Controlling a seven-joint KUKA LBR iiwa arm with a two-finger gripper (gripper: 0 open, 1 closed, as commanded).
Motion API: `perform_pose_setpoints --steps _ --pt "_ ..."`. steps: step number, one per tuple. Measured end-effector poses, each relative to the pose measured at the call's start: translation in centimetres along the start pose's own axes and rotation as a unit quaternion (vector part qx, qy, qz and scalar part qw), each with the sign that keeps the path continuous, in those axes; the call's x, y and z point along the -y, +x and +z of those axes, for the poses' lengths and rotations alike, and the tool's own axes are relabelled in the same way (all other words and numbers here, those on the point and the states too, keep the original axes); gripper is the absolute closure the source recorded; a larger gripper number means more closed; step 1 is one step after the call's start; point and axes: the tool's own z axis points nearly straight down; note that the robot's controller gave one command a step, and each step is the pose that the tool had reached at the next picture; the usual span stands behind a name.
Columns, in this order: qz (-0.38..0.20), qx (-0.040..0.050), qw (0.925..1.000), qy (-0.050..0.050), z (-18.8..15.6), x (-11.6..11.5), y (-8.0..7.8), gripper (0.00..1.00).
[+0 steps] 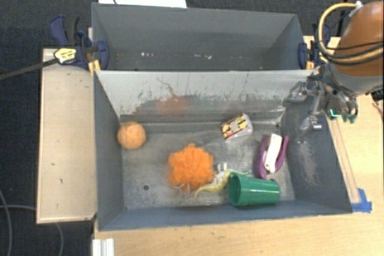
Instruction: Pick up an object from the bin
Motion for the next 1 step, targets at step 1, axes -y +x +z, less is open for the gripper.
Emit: perform_pose_setpoints --steps 1 --pt "-0.002 0.0041 1.0000 0.001 -0.47 -0.06 -0.18 0.00"
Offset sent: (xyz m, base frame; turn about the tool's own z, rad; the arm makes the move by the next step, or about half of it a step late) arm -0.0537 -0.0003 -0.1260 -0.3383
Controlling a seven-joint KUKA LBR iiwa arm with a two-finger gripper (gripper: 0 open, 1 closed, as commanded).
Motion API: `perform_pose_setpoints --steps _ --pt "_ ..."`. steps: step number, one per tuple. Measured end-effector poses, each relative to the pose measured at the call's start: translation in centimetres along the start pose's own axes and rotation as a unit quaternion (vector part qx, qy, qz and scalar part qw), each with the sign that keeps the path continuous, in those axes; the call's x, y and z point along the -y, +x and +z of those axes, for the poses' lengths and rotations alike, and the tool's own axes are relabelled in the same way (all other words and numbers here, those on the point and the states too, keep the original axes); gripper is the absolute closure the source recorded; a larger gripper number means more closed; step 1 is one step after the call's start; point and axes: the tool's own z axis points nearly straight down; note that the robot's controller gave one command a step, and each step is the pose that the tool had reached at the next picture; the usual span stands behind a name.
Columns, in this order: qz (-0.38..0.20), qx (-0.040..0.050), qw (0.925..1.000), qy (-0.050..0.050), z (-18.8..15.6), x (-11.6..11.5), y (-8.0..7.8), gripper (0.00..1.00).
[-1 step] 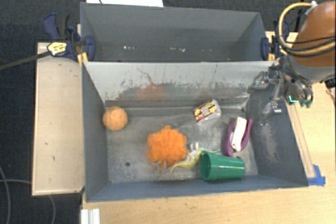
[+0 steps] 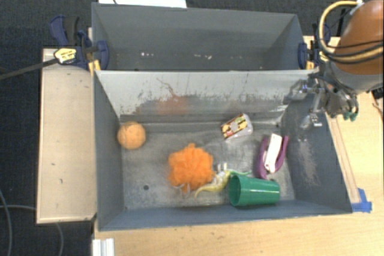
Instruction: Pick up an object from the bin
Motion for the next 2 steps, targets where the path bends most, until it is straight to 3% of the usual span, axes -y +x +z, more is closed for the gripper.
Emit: perform_pose_setpoints --steps 1,2 --pt "-0.065 0.0008 0.9979 0.000 4.9 0.0 2.1 0.00" --pt "-0.168 0.0018 0.9857 0.000 11.2 0.5 2.2 0.00"
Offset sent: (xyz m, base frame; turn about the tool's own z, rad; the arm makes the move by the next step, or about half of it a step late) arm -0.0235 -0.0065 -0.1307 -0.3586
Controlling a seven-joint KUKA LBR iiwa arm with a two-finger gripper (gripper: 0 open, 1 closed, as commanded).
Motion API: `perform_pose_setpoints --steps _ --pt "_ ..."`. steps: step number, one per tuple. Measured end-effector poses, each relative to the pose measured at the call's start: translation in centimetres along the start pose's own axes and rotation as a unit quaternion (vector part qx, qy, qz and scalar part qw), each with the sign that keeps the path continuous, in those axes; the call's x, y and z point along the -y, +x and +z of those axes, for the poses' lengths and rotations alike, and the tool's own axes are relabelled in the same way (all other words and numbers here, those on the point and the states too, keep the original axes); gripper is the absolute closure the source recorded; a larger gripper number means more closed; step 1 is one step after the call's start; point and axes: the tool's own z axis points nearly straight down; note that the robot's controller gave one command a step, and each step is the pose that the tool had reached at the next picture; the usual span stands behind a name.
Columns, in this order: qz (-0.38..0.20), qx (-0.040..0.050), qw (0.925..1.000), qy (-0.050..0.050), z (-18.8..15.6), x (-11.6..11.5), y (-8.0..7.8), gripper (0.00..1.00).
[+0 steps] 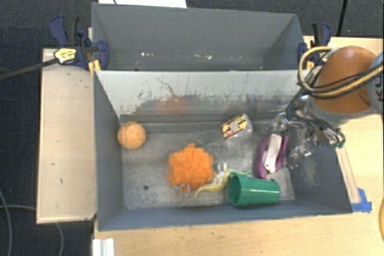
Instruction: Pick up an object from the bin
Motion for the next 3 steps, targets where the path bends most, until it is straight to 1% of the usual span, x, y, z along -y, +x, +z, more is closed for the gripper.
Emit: perform_pose_setpoints --steps 1,2,3 --pt "0.083 0.0022 0.9965 0.001 1.5 -4.5 3.8 1.00" --pt "0.082 0.0022 0.9966 0.001 1.5 -4.5 3.8 1.00" --pt "0.066 -0.0028 0.9978 -0.001 -9.7 -3.9 3.4 1.00"
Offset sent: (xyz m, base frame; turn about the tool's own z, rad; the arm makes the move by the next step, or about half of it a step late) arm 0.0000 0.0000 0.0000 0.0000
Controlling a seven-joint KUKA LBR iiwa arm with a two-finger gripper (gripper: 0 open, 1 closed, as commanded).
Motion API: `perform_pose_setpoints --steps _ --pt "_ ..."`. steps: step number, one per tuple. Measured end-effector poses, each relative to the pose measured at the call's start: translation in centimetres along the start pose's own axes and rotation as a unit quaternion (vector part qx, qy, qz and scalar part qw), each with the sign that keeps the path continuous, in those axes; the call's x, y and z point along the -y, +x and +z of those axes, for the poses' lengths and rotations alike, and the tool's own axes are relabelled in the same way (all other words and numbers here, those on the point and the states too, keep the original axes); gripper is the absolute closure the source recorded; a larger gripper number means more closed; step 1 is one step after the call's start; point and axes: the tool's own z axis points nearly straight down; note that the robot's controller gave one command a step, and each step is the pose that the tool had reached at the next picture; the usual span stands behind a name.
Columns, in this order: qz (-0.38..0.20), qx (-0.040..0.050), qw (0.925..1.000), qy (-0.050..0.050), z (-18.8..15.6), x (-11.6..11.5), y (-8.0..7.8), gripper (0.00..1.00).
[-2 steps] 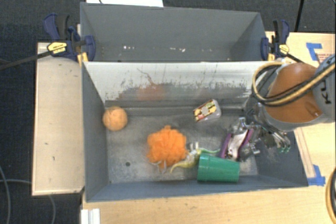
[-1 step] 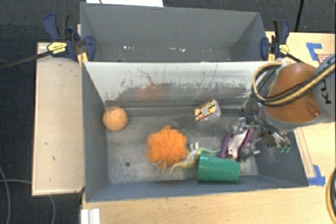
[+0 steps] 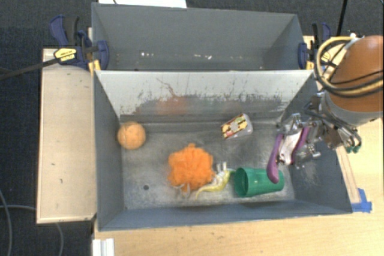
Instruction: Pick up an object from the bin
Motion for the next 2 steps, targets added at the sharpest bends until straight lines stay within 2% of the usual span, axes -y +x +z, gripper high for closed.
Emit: perform_pose_setpoints --steps 1,2 --pt "0.000 0.0000 1.0000 0.000 0.0 0.0 0.0 1.00" --pt "0.003 -0.0030 1.0000 -0.001 -4.9 0.1 0.3 1.00"
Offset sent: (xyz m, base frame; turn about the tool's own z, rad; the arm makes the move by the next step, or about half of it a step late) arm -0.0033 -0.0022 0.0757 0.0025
